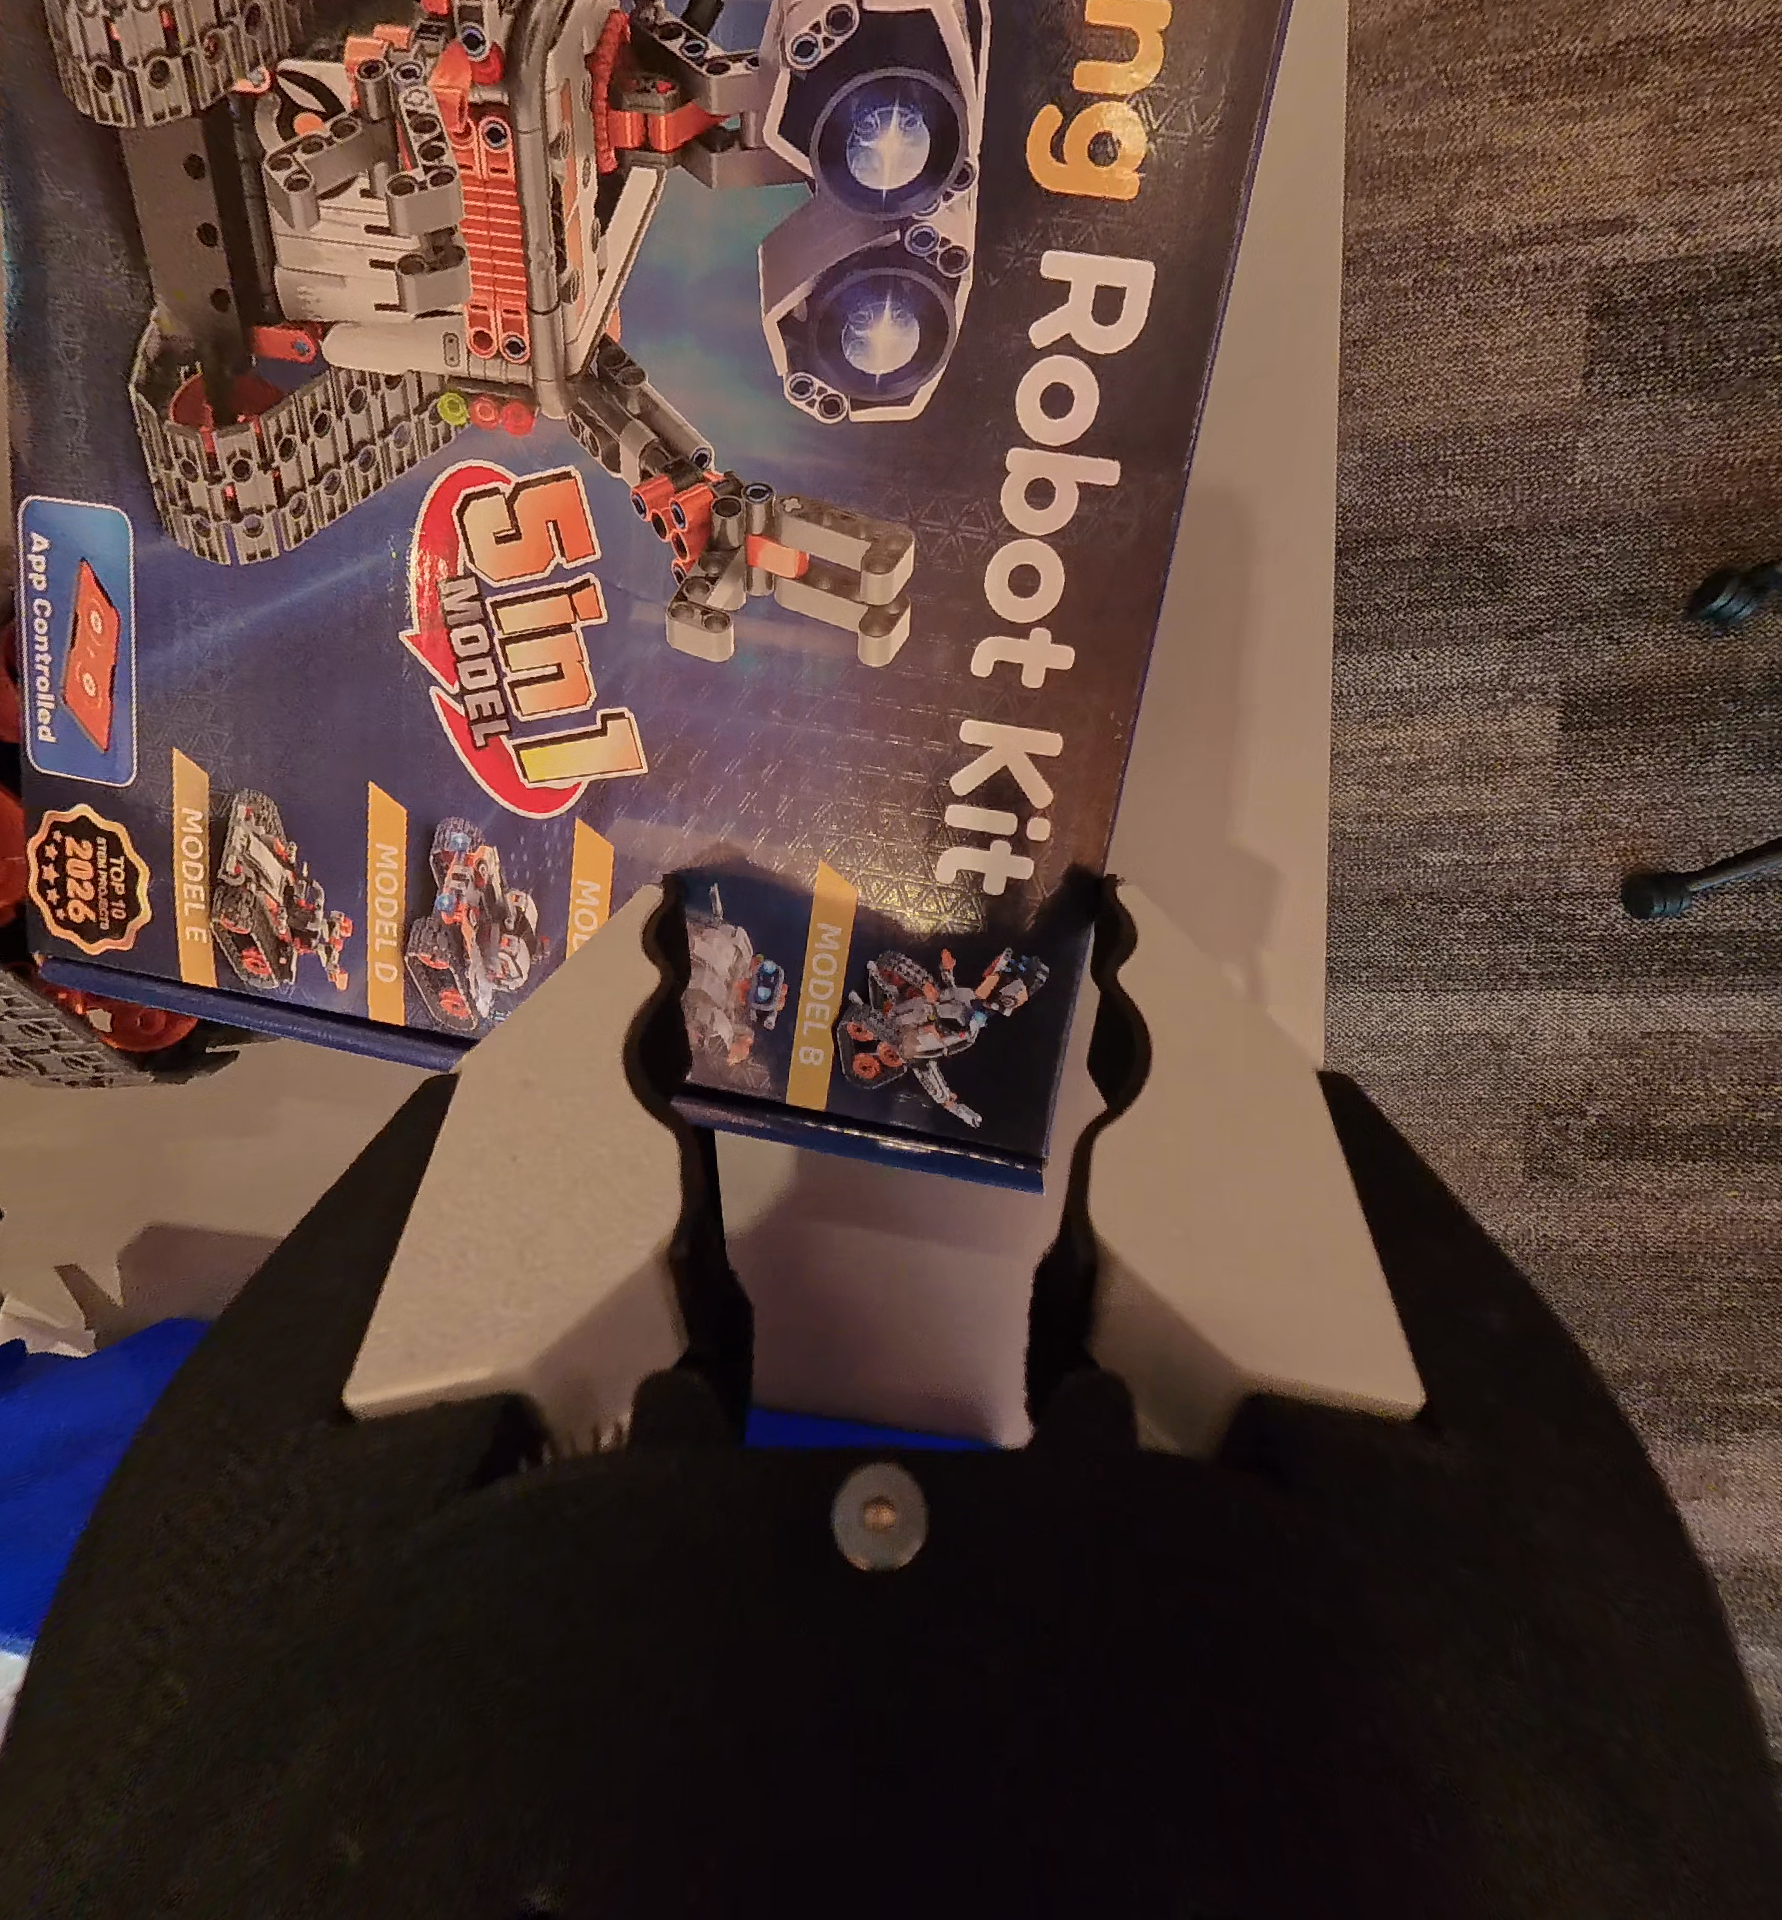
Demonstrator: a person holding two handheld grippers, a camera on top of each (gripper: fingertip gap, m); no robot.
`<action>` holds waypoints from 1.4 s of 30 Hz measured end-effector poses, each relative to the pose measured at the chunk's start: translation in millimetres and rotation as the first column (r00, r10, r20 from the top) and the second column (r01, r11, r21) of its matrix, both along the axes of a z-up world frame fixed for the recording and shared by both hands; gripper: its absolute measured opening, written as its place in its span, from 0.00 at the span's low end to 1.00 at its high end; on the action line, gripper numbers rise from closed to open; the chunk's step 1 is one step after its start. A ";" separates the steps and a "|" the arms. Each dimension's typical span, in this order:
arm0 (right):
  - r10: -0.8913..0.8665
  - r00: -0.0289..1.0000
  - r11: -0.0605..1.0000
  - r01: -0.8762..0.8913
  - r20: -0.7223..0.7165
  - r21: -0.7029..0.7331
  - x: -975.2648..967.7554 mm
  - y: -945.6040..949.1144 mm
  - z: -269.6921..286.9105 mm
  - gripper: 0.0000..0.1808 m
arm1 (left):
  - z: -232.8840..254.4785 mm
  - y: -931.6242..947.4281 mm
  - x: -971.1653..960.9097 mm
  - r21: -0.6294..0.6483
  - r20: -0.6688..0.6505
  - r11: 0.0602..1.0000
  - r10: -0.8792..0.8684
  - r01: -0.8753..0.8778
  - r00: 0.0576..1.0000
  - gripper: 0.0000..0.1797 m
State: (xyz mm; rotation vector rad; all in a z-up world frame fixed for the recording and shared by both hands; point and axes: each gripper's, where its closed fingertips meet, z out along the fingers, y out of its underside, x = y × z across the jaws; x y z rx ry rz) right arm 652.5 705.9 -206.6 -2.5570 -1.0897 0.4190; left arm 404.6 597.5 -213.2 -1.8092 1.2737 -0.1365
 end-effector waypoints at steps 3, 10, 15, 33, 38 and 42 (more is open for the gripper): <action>0.000 1.000 1.000 0.001 -0.012 0.007 2.1 0.1 0.3 0.41 | 0.7 11.4 8.3 0.076 -0.028 0.997 -0.021 0.023 0.999 0.00; -0.002 0.999 1.000 0.002 -0.032 0.002 6.5 1.7 0.6 0.36 | -21.9 31.1 21.6 0.093 -0.063 0.995 -0.028 0.034 0.998 0.00; 0.003 0.999 1.000 -0.003 -0.033 -0.004 7.4 2.9 0.4 0.34 | -33.6 48.8 32.3 0.093 -0.079 0.994 -0.051 0.058 0.996 0.00; 0.086 0.994 0.996 -0.084 0.067 -0.037 41.7 18.0 -0.1 0.31 | -49.6 46.5 101.1 0.077 -0.207 0.918 -0.368 0.390 0.906 0.00; 0.124 0.981 0.992 -0.119 0.150 -0.037 47.1 25.1 1.3 0.30 | -50.5 42.5 114.1 0.052 -0.214 0.890 -0.433 0.453 0.876 0.00; 0.120 0.981 0.993 -0.117 0.152 -0.029 45.3 25.4 2.6 0.29 | -51.2 44.6 107.2 0.038 -0.168 0.897 -0.429 0.441 0.887 0.00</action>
